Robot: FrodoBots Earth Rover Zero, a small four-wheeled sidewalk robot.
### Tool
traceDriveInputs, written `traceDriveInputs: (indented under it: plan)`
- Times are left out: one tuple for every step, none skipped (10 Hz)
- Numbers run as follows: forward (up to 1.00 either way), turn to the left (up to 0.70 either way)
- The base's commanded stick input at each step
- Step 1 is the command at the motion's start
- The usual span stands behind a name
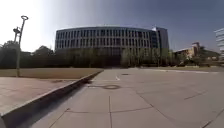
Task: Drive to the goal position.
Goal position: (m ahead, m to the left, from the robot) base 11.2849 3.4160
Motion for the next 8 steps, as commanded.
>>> traceDriveInputs:
  plan:
    - [0.05, 0.01]
    - [0.05, 0.01]
    - [0.05, 0.01]
    - [0.05, 0.01]
    - [0.05, 0.01]
    - [0.05, 0.01]
    - [0.05, 0.01]
    - [0.05, 0.01]
